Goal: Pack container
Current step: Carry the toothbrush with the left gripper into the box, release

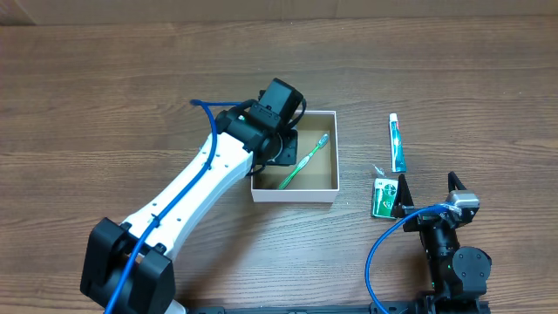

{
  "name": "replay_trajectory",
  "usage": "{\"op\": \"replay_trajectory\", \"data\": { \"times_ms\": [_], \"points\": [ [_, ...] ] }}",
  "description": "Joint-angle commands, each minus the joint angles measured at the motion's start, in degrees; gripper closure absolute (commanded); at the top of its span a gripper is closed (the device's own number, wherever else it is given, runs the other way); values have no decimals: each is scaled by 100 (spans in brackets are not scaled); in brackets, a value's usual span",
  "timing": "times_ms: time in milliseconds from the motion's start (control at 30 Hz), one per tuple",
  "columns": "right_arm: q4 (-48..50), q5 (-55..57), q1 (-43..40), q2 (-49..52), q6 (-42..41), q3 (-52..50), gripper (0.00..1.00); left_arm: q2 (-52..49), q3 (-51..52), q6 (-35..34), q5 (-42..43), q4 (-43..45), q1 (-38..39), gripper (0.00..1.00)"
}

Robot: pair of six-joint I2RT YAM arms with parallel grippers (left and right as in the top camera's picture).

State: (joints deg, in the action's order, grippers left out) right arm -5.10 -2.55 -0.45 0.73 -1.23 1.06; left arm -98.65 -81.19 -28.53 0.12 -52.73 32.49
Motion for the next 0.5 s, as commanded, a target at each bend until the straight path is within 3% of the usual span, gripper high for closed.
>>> {"op": "replay_trajectory", "data": {
  "times_ms": [0, 100, 133, 233, 367, 467],
  "points": [
    [52, -13, -26, -55, 39, -59, 0, 341, -116, -111, -160, -332, -570, 71],
    [55, -13, -26, -55, 42, -59, 0, 439, -116, -109, -160, -660, -966, 65],
    [55, -13, -26, -55, 39, -59, 0, 439, -116, -109, -157, -800, -1123, 51],
    [55, -13, -26, -55, 42, -59, 0, 426, -76, -109, -160, -1097, -1515, 29],
    [55, -13, -26, -55, 39, -59, 0, 415, 157, -109, -245, -872, -1661, 26],
    [55, -13, -26, -55, 42, -59, 0, 415, 839, -153, -378, -162, -1665, 26]
  ]
}}
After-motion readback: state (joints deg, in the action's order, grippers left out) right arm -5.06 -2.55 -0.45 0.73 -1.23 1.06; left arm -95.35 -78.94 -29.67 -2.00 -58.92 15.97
